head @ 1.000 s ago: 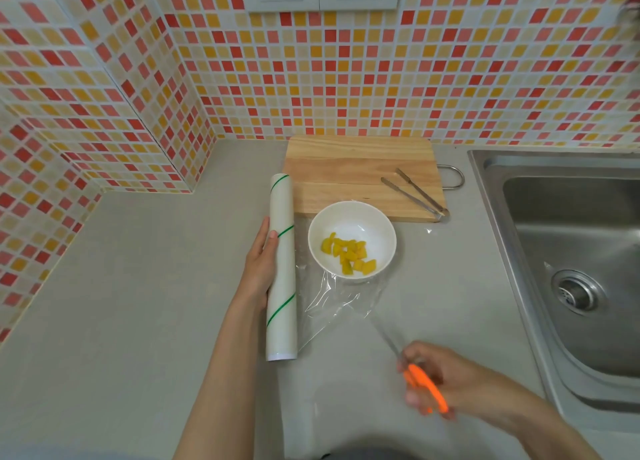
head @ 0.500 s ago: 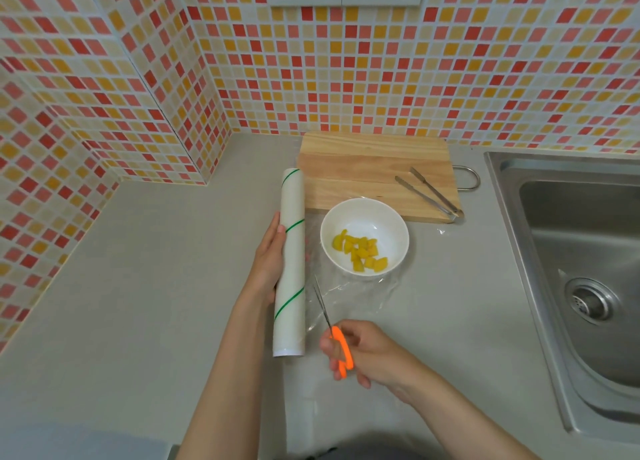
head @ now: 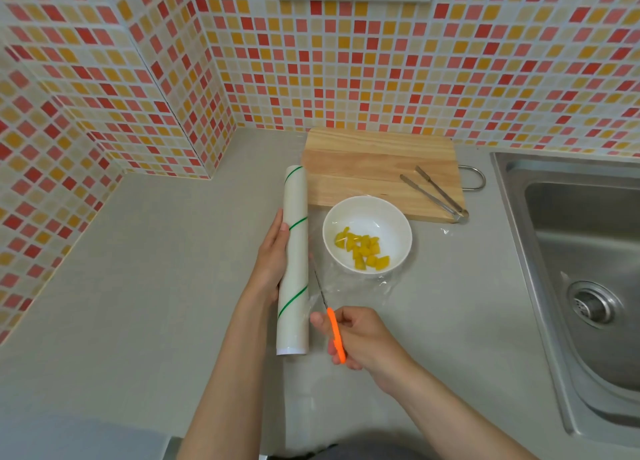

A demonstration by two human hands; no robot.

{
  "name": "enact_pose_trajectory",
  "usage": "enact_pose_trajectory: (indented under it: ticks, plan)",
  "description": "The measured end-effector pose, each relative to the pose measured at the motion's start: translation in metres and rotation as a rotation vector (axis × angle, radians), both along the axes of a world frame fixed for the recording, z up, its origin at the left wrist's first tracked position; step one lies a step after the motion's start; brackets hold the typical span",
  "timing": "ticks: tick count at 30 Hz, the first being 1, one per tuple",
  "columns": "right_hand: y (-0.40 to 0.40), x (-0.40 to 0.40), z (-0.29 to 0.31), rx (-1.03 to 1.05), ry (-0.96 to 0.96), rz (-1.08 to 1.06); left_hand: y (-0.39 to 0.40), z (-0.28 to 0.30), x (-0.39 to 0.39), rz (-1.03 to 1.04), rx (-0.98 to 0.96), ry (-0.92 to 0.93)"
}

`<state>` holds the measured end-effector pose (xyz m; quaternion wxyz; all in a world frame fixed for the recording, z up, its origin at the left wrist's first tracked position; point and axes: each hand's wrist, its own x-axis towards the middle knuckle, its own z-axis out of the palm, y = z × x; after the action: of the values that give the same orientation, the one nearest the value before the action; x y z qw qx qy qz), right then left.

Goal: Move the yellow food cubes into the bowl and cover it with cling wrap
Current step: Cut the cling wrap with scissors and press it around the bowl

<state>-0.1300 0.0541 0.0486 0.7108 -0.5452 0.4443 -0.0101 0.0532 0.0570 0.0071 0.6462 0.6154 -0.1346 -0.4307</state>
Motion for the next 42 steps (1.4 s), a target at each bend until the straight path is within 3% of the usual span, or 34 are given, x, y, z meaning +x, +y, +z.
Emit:
enact_pose_trajectory:
  ticks: [42]
  plan:
    - [-0.037, 0.051, 0.018, 0.010, -0.016, -0.150, -0.004, -0.005, -0.015, -0.039, -0.016, -0.040]
